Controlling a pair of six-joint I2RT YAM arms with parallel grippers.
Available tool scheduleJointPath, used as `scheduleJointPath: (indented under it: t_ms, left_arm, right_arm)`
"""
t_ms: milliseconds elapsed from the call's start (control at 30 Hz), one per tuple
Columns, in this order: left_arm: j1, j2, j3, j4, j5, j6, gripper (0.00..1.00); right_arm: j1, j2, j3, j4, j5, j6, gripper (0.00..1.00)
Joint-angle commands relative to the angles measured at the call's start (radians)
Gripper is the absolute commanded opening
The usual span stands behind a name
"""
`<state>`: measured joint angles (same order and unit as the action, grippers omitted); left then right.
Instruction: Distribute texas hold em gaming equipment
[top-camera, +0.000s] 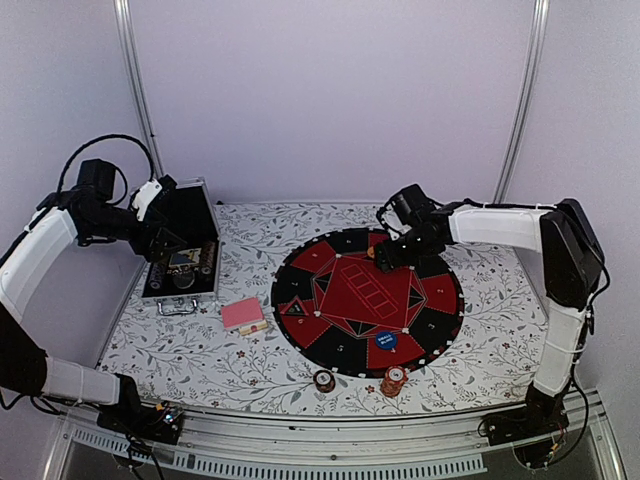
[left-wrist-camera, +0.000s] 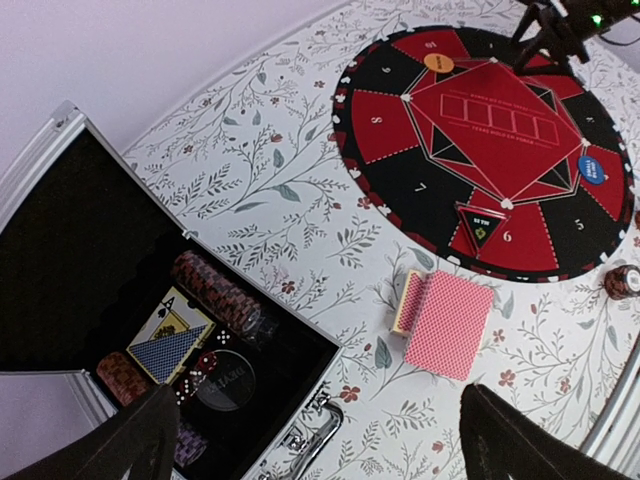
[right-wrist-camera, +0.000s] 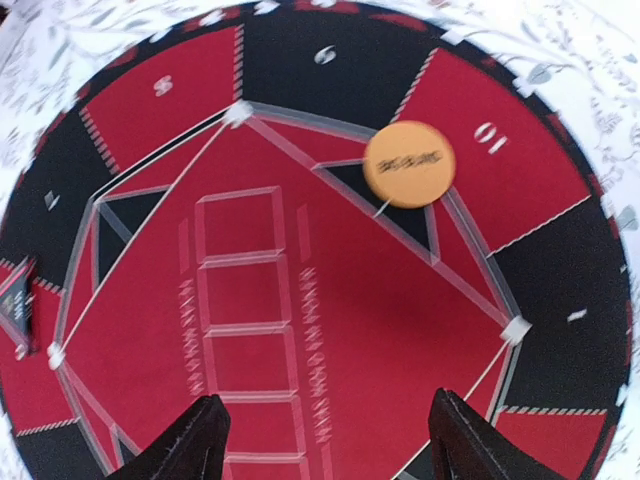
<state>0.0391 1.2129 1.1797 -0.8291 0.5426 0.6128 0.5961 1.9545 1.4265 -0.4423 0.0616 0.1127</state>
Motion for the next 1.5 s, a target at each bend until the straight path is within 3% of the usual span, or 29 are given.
scheduleJointPath:
  t_ms: [0, 167, 767, 1467]
  left_arm:
    - [-0.011, -0.009, 0.003, -0.01, 0.016, -0.009, 1.0]
    - [-0.013, -0.011, -0.005, -0.004, 0.022, -0.015, 1.0]
    - [-0.025, -0.024, 0.005, 0.0, 0.016, -0.035, 1.0]
    - [-0.029, -0.018, 0.011, -0.002, 0.023, -0.026, 1.0]
  right_arm:
    - [0.087, -0.103, -0.147, -0.034, -0.119, 0.055, 0.69]
    - [0.155, -0.166, -0.238, -0.085, -0.134, 0.063, 0.61]
    - [0.256, -0.145, -0.289, -0.148, -0.124, 0.048, 0.61]
    - [0.289, -0.123, -0.314, -0.178, -0.024, 0.1, 0.59]
